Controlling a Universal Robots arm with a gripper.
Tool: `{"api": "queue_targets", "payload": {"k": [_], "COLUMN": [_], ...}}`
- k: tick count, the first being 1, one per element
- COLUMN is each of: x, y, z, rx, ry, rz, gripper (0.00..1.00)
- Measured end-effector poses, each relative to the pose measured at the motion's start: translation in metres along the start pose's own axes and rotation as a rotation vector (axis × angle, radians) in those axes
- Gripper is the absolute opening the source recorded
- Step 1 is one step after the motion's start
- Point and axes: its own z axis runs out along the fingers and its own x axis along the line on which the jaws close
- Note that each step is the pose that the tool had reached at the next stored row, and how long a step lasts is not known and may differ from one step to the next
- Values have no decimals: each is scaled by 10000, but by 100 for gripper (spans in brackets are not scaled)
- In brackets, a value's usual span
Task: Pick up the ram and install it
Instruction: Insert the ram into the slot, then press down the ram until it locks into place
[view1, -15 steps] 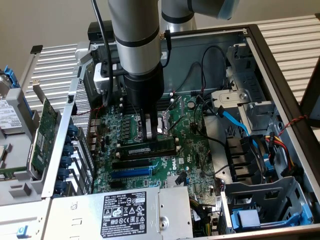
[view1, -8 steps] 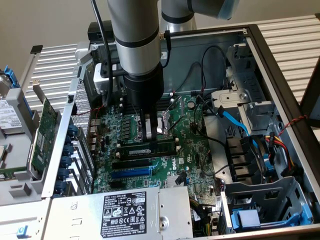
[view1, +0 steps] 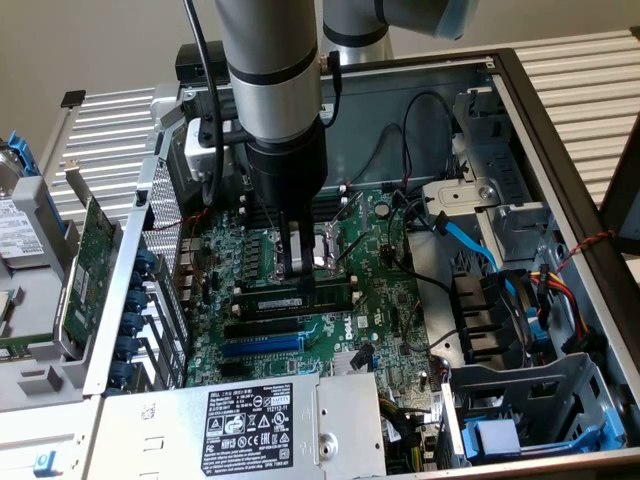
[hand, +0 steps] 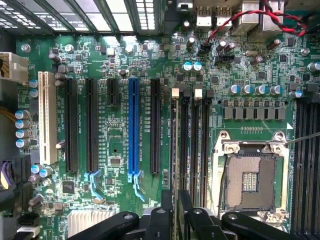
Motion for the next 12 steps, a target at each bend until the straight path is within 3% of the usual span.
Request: {"api": "queue_targets", "payload": {"k": [12], "x": [0], "y": [4], "z": [-38], "rx": [0], "ry": [0], "rz": [0], "gripper": [20]}}
